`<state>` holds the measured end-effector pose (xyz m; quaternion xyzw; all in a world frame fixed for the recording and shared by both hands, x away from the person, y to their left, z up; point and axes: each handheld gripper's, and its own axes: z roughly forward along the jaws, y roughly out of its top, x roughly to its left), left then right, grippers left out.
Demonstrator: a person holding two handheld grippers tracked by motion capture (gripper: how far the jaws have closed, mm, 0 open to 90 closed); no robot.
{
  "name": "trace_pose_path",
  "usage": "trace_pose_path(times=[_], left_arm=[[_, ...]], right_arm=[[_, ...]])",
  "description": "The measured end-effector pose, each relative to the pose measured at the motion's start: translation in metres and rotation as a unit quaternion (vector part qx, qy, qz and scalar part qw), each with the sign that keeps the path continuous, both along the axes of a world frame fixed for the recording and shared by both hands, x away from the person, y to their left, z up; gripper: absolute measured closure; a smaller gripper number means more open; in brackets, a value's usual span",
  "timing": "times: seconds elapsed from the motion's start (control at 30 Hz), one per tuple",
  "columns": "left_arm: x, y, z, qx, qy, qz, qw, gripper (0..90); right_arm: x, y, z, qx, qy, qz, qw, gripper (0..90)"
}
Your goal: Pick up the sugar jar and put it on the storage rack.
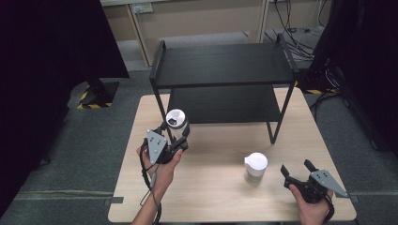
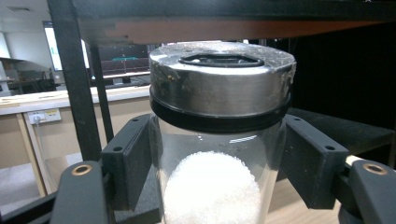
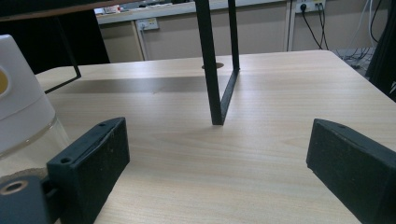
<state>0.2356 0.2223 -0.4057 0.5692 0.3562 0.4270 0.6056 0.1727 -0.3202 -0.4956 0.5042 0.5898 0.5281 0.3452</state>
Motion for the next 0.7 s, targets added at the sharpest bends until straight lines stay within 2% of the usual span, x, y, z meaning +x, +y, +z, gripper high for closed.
trace_pose_path(times=[0.7], left_arm=[[0.004, -0.009, 0.032, 0.0, -0.029, 0.02, 0.9994, 29.8]], right_arm=[[0.0, 0.0, 0.0, -0.001, -0.001, 0.0, 1.0, 6.1]])
